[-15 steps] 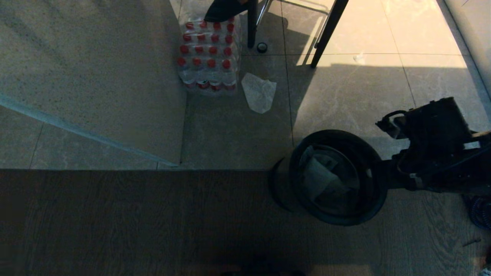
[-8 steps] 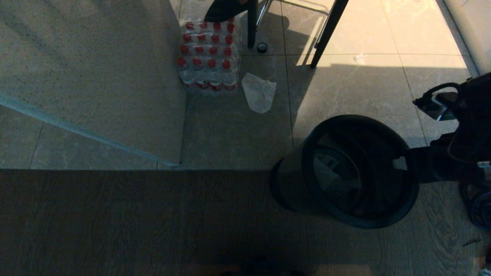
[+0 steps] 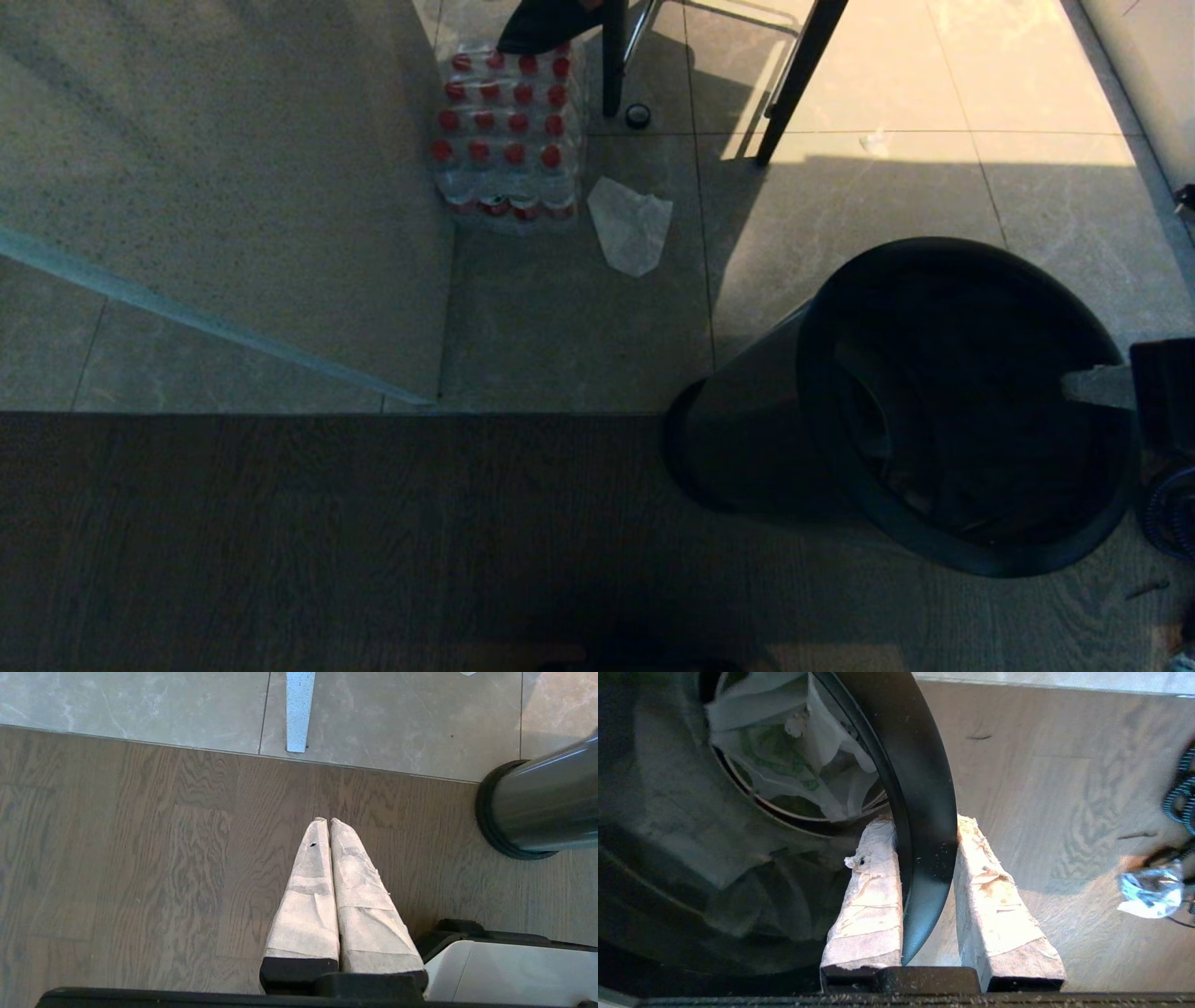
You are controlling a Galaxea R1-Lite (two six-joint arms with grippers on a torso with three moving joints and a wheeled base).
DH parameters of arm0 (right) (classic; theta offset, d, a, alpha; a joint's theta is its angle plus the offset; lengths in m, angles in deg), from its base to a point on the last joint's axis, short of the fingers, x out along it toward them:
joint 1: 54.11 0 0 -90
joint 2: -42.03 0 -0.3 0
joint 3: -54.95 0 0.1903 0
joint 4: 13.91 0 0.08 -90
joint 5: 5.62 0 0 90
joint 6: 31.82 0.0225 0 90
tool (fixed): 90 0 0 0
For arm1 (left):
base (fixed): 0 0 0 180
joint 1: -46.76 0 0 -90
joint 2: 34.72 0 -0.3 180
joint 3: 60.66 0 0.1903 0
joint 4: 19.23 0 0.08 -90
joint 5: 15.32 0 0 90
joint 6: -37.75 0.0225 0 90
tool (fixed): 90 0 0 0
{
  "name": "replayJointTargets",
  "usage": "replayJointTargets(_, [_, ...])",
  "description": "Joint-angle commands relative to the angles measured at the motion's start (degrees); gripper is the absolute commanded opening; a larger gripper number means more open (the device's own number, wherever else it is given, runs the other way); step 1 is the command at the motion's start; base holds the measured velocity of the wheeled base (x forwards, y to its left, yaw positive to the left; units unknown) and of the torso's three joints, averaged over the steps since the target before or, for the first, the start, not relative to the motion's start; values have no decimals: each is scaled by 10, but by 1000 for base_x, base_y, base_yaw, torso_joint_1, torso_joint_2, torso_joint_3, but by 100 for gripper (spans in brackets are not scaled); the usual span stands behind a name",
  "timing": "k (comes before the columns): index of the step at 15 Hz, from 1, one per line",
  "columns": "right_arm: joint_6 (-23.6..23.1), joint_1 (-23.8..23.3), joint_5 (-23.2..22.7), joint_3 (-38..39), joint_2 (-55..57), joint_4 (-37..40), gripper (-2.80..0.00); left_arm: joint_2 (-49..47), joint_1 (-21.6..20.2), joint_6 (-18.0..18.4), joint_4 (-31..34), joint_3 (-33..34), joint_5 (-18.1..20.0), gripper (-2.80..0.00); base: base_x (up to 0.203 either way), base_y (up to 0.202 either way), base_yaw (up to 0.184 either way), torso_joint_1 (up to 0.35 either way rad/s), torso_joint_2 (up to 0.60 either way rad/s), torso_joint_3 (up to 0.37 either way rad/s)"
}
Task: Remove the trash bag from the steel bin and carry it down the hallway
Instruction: Place the outer trash can on the ground
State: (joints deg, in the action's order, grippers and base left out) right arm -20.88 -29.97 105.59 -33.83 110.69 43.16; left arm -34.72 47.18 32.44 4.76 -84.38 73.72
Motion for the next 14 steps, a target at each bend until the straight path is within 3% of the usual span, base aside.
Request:
replayJointTargets(1, [1,0,2,-2,-34,4,-280,0,0,0,0,0,0,-280,0,0,0,0,0,0])
replayJointTargets(7, [1,0,3,-33,-70,34,-280,0,0,0,0,0,0,-280,0,0,0,0,0,0])
replayJointTargets(14, [1,-1,16,-124,-84,99,-280,0,0,0,0,0,-1,-280,0,0,0,0,0,0])
